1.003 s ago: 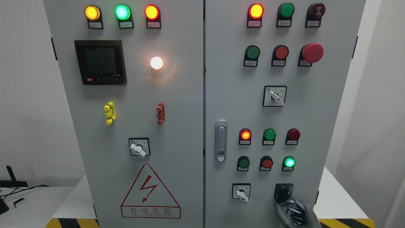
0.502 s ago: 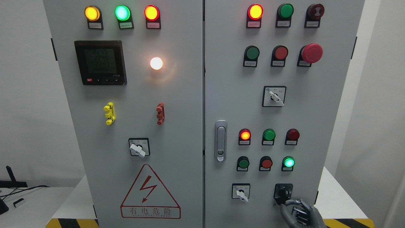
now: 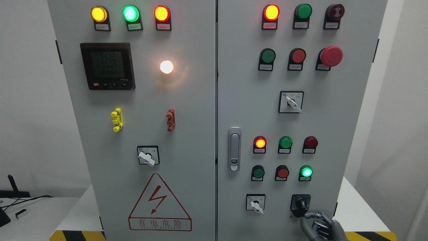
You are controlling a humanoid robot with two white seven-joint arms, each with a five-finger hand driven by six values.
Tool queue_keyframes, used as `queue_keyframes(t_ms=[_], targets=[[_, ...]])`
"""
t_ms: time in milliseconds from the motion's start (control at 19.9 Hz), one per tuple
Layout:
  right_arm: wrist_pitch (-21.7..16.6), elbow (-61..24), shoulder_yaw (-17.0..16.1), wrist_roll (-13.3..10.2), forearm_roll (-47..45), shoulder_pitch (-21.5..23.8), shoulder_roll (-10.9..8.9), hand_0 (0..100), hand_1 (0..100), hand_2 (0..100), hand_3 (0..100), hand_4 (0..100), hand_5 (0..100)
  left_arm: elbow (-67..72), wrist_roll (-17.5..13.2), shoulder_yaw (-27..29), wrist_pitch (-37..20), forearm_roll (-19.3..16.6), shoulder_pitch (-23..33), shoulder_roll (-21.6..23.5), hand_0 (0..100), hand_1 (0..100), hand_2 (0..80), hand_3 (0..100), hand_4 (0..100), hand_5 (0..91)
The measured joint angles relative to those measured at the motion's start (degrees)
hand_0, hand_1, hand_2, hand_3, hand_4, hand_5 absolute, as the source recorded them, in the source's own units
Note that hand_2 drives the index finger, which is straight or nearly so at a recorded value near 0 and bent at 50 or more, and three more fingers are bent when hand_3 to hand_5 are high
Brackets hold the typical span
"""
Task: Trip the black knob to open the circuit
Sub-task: 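Release the knob and lower the right hand away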
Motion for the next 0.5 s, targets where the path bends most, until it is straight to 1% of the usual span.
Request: queue_keyframes(t_ms=[150,301,401,502], targets=[[-0.11,-0.13,-0.38,0.0,-0.05,1.05,-0.18,45,81,50,100,96,89,0.0,0.0,0.0,0.0,0.0,0.0,0.0,12,39,0.0,0,0,0.0],[-1.64,-0.54,-0.83,0.0,-0.2,3.15,-0.69,47,80,51,100,95,89,0.0,0.0,0.0,0.0,0.0,0.0,0.0,12,39,0.0,0,0,0.0],[-2.85,-1.01,-1.13,0.0,-0.37,5.12,-1.21,48,74,54,100,94,89,0.0,0.0,0.0,0.0,0.0,0.0,0.0,12,39,0.0,0,0,0.0],[-3.93,-1.89,-1.52,0.04,-0.72,7.61,-1.8,45,64,56,100,94,88,0.0,0.0,0.0,0.0,0.0,0.0,0.0,12,39,0.0,0,0,0.0]])
